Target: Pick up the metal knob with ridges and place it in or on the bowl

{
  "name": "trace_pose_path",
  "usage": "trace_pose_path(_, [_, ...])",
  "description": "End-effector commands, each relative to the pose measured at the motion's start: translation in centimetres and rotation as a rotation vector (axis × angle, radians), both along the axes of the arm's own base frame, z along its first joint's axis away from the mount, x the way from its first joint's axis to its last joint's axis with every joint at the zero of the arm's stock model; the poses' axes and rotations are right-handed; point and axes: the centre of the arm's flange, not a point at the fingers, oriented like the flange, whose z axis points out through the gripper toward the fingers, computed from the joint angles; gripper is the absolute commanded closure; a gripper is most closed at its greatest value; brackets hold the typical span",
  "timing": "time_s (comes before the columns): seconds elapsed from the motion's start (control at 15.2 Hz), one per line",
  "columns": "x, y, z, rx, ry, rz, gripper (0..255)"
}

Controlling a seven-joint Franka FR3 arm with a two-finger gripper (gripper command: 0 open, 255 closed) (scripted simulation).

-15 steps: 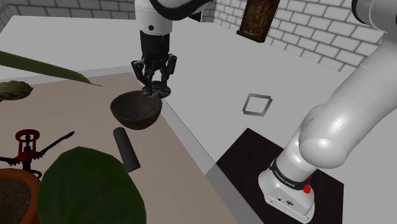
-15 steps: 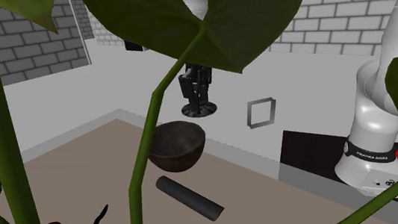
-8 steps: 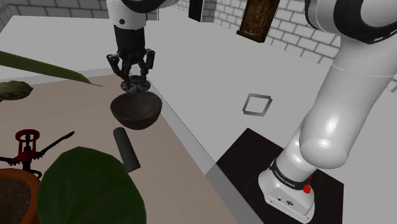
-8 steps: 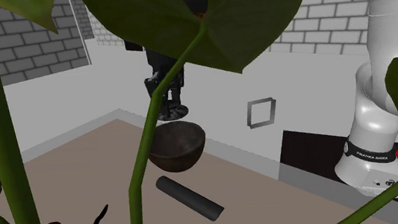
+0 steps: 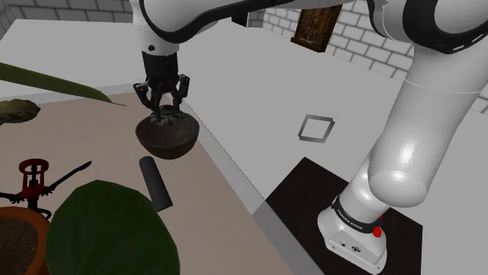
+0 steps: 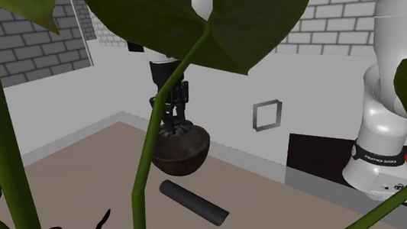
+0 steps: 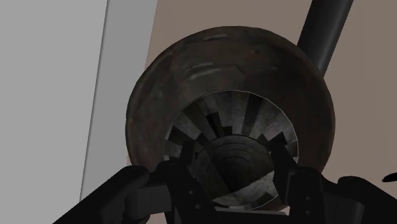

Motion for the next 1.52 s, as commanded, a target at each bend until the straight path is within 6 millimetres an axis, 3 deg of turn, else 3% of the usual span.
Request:
trace_pose_path(0.0, [0.0,0.0,-1.1,0.000,0.000,0.000,255])
trace_pose_path(0.33, [0.0,0.0,-3.5,0.000,0.000,0.000,255])
trace_pose_path(0.79, [0.0,0.0,-3.5,0.000,0.000,0.000,255])
trace_pose_path(0.86, [0.0,0.0,-3.5,0.000,0.000,0.000,0])
trace_pose_path(1.19, [0.0,0.0,-3.5,0.000,0.000,0.000,0])
trace_pose_path(1.45, [0.0,0.0,1.5,0.000,0.000,0.000,0])
